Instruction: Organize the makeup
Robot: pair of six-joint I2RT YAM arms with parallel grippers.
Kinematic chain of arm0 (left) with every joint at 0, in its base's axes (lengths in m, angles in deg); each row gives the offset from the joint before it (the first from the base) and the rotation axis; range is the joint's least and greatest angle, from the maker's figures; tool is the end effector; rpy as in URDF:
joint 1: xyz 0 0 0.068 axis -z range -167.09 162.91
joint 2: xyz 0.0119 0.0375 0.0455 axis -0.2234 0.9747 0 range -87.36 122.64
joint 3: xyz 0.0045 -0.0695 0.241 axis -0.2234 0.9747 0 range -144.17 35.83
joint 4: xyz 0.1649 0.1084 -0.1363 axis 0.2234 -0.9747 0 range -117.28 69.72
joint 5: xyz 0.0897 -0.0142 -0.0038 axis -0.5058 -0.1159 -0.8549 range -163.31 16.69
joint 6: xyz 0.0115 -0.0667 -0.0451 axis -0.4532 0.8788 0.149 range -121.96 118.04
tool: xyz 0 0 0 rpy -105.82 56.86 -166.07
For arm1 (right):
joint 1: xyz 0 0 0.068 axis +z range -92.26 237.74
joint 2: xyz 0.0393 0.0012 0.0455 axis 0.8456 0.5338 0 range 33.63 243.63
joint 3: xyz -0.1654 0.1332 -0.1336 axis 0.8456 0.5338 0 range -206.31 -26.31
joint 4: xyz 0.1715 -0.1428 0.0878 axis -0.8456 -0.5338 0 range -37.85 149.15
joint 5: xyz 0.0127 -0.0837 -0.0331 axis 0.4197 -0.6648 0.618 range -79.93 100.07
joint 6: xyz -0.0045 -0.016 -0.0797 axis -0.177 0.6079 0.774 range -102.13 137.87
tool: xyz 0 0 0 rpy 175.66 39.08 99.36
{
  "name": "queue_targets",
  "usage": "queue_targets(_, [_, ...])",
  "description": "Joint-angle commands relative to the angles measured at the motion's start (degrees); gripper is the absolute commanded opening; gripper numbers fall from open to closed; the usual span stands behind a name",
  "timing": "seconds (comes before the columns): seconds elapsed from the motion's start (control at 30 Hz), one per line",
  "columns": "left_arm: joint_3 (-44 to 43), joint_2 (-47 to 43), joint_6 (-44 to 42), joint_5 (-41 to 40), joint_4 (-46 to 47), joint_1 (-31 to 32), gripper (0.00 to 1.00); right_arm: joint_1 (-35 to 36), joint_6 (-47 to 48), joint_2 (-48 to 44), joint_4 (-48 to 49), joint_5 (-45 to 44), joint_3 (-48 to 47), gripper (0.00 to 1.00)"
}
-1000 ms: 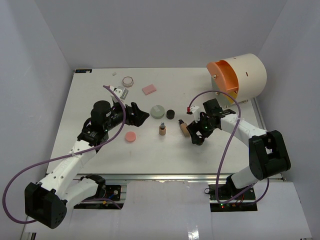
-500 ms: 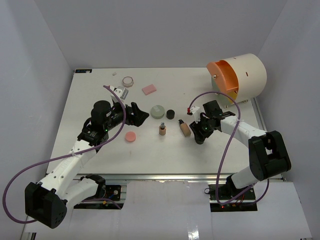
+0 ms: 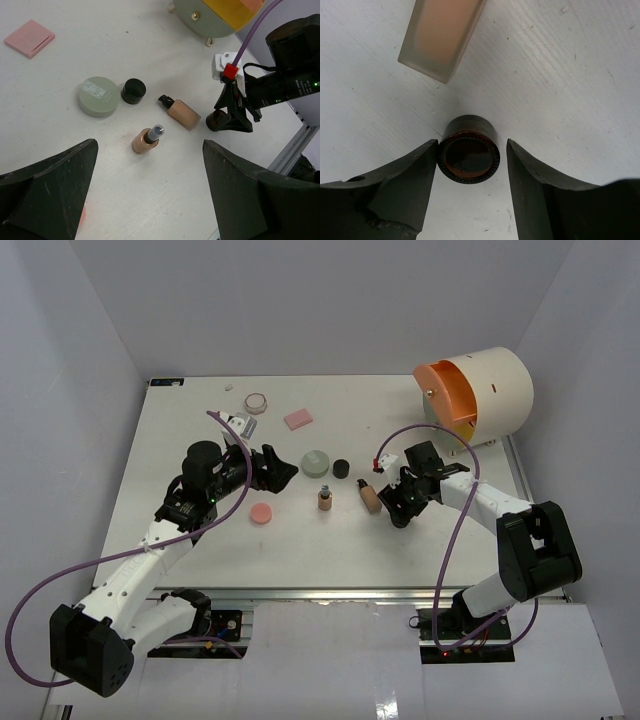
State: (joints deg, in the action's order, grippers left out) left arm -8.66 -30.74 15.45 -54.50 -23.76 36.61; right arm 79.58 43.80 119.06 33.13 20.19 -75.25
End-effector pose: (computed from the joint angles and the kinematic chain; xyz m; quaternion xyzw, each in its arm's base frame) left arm 0.2218 -0.1222 0.2891 0.1418 0.7793 -0.3313 0.5126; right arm 0.2562 0.1160 0.1431 -0.4110 0.8762 0.0771 0.2396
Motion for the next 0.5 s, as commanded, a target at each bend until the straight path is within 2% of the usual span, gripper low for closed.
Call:
queue_targets(0.0, [-0.1, -0.8, -0.5, 0.1, -0.3, -0.2, 0.97, 0.3, 1.3, -0.6, -0.7, -0.9, -0.2, 0.58])
queue_targets(0.1, [-0.1, -0.9, -0.5, 0.2, -0.3, -0.2, 0.97, 0.3, 2.1, -0.7, -1.2, -0.2, -0.4, 0.42])
queue_targets(0.2, [-0.1, -0.8, -0.5, 0.1, -0.3, -0.2, 0.97, 0.3, 3.9, -2.3, -3.6, 2.6, -2.6, 0.21])
queue_targets(0.3, [0.0, -0.9, -0.6, -0.1, -0.3, -0.2, 0.97, 0.3, 7.7, -6.3, -7.9, 6.9, -6.5, 0.10])
queue_targets(0.47, [-0.1, -0.9, -0.6, -0.3, -0.4, -0.2, 0.97, -1.0, 9.8, -13.7, -11.1, 8.4, -18.6, 0.08])
